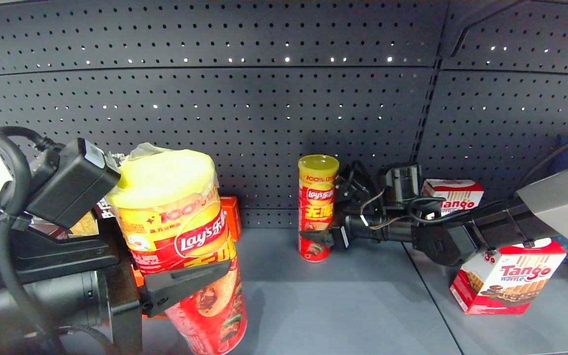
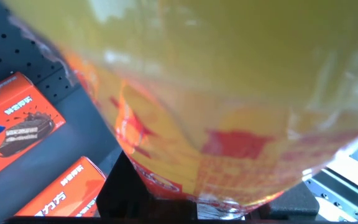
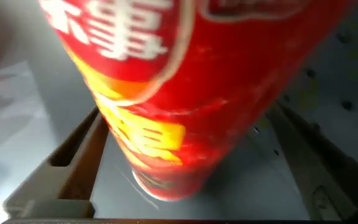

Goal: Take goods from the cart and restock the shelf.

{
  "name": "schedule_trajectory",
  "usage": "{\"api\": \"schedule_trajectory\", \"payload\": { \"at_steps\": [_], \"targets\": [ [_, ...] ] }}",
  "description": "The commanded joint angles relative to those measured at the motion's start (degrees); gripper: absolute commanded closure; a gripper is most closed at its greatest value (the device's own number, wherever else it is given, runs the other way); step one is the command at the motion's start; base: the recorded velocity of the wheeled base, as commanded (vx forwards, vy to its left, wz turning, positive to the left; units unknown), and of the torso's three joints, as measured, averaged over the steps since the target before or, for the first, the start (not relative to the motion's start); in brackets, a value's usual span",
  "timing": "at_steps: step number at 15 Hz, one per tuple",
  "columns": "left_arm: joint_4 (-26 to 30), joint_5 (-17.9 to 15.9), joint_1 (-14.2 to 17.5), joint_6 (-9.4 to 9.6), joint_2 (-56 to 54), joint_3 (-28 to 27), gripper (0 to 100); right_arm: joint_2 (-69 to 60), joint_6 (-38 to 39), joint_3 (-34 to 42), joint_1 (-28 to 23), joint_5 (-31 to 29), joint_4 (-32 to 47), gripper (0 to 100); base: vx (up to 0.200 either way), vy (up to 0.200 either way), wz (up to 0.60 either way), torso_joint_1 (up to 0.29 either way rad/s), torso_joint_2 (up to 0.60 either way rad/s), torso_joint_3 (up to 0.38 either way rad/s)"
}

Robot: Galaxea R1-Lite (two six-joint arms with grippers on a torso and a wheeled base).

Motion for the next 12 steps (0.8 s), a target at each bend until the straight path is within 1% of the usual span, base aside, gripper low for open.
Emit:
{"api": "schedule_trajectory", "payload": {
  "at_steps": [1, 8, 10, 12],
  "targets": [
    [0.0, 0.0, 0.0, 0.02, 0.0, 0.0, 100, 0.8, 0.2, -0.2, -0.1, 1.4, -0.8, 100, 0.000, 0.000, 0.00, 0.000, 0.00, 0.000],
    [0.0, 0.0, 0.2, 0.02, 0.1, 0.2, 100, 0.2, 0.2, 0.7, -0.1, 1.4, -0.9, 100, 0.000, 0.000, 0.00, 0.000, 0.00, 0.000],
    [0.0, 0.0, 0.4, 0.02, -0.5, 0.2, 100, -2.9, 0.4, 3.1, 0.5, 1.1, -0.3, 100, 0.000, 0.000, 0.00, 0.000, 0.00, 0.000],
    [0.0, 0.0, 0.4, 0.02, -0.6, 0.1, 100, -5.2, 0.5, 3.4, 0.7, -1.7, 1.0, 100, 0.000, 0.000, 0.00, 0.000, 0.00, 0.000]
  ]
}}
